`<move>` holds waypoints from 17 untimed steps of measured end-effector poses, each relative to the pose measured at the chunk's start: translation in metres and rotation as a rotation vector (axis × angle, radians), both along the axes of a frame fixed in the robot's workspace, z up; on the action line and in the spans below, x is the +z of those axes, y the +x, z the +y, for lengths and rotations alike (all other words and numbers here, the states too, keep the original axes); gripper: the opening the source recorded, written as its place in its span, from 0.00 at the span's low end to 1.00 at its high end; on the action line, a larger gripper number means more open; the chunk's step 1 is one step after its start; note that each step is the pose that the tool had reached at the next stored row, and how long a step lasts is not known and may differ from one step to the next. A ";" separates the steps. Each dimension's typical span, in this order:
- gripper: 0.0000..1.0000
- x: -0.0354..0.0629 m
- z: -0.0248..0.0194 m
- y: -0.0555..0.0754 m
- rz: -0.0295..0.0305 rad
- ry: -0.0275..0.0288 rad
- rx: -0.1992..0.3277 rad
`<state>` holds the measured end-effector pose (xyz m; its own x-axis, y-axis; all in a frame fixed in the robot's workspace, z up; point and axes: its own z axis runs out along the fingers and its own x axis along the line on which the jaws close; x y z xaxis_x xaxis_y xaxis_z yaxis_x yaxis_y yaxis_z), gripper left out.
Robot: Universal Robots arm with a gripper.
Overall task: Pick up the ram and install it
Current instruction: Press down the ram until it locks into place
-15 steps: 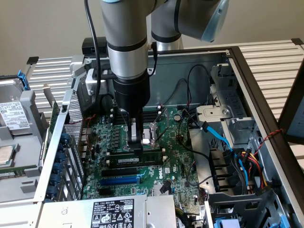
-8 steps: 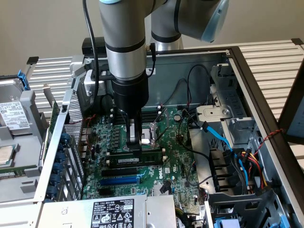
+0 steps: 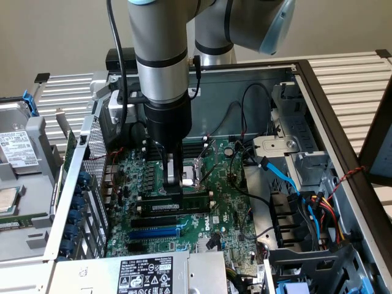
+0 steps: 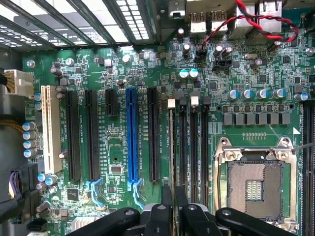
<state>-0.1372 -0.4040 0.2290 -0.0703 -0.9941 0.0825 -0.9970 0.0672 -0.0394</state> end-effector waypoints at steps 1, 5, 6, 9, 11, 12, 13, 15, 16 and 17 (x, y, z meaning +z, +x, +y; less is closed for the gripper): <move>0.17 0.0000 0.0000 0.000 0.0001 -0.0005 0.000; 0.17 0.0007 0.0009 0.000 -0.0004 -0.0016 0.000; 0.17 0.0010 0.0011 0.000 -0.0005 -0.0015 0.000; 0.17 0.0010 0.0012 0.000 -0.0009 -0.0011 0.000; 0.17 0.0016 0.0012 0.000 -0.0006 -0.0015 0.000; 0.17 0.0018 0.0012 0.000 -0.0006 -0.0015 0.000; 0.17 0.0020 0.0013 0.000 -0.0007 -0.0014 0.000; 0.17 0.0020 0.0013 0.000 -0.0008 -0.0013 0.000; 0.17 0.0020 0.0012 0.000 -0.0008 -0.0013 0.000; 0.17 0.0021 0.0012 0.000 -0.0008 -0.0013 0.000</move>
<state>-0.1372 -0.4028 0.2310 -0.0704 -0.9940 0.0838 -0.9969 0.0672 -0.0403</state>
